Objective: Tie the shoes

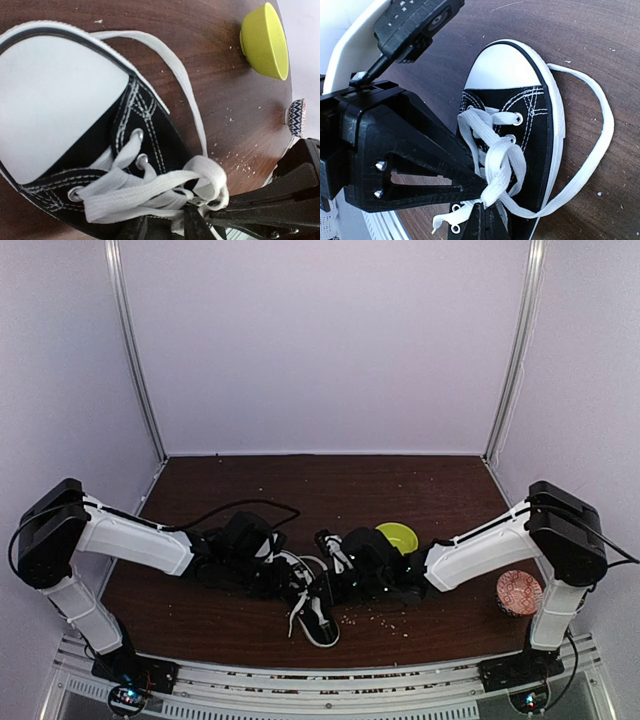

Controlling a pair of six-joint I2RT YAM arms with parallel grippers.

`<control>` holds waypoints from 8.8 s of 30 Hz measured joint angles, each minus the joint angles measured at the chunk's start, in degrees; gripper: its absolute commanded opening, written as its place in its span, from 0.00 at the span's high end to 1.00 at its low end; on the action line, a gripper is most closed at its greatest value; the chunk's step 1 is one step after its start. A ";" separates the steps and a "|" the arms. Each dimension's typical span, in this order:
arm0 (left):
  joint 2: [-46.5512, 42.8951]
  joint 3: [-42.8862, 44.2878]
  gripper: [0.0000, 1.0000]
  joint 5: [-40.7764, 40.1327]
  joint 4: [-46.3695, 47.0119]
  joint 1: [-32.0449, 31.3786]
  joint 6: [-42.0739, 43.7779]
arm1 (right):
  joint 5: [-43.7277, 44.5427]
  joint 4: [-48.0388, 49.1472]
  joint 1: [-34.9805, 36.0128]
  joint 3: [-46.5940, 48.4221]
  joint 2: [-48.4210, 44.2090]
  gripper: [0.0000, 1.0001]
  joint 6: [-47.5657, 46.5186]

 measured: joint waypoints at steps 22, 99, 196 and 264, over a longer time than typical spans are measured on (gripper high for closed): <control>-6.45 -3.76 1.00 -4.57 -0.66 0.76 -1.53 | 0.04 0.26 0.90 0.00 0.00 1.00 -0.37; 2.05 6.08 1.00 -2.60 -10.56 11.85 26.77 | 12.48 -30.36 -7.17 20.65 11.13 0.90 -9.86; -13.94 9.03 0.55 4.90 -8.96 7.98 36.50 | 12.31 -16.04 0.35 18.80 -1.20 1.00 -20.96; -4.96 0.00 1.00 -9.25 -12.57 -6.38 22.97 | 25.68 -16.04 -0.35 -9.16 -15.69 1.00 -1.27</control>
